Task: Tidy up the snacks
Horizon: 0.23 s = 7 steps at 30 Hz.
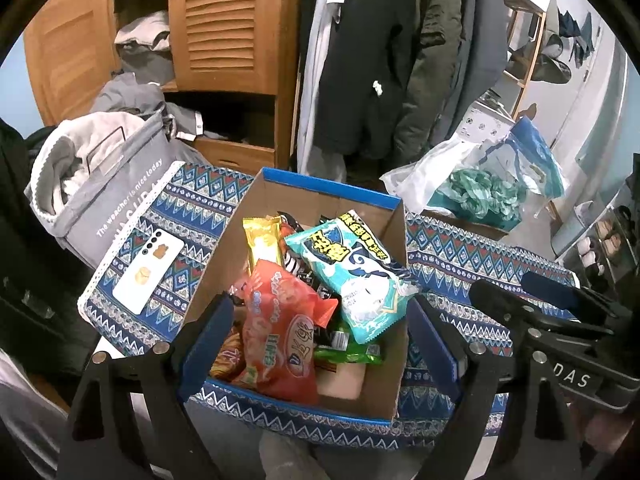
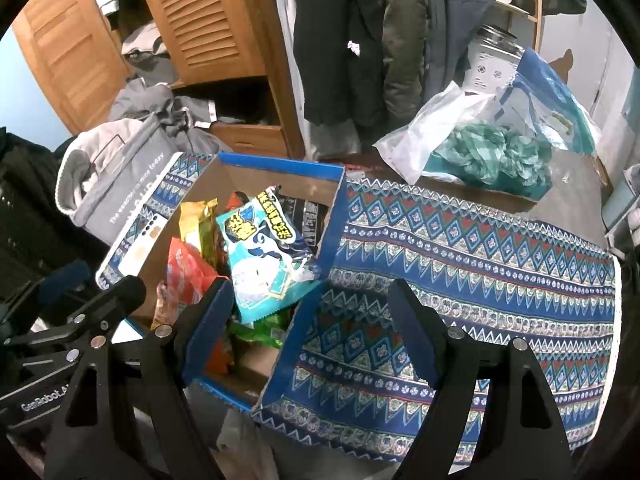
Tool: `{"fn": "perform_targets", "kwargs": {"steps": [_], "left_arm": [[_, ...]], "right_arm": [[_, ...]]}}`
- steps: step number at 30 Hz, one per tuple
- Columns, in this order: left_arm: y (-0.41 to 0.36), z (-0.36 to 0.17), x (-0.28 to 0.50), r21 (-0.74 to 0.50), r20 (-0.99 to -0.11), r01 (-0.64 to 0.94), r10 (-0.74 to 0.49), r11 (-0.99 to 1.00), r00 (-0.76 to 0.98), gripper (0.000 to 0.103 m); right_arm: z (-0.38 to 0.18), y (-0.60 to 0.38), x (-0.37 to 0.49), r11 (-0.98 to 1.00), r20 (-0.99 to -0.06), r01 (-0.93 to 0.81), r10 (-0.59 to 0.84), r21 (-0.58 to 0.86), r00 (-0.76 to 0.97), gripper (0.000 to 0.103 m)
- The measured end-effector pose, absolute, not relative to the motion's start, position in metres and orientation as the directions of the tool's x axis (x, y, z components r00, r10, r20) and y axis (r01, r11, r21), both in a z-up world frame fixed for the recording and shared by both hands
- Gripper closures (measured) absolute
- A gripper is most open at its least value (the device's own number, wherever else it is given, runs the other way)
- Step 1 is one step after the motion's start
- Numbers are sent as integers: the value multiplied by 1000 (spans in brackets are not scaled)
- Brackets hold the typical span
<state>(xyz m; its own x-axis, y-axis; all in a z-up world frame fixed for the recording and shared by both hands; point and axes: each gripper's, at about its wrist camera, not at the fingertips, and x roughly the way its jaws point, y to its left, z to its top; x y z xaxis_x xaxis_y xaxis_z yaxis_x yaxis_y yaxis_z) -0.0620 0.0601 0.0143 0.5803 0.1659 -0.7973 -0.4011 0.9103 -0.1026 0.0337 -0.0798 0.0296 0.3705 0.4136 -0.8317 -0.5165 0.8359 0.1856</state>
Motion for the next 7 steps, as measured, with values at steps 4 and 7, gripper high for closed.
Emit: {"fn": "perform_targets", "kwargs": {"steps": [4,7], "left_arm": [[60,13,-62,-103,-798,-401,165,910,580,14],[60,12,-62,-97,-795,-401,172,911,582,14]], "right_arm": [[28,-80,32,835,-833,-518,414,186,368,23],[27,-79,30,834,-833,-520,414,186,367,23]]}}
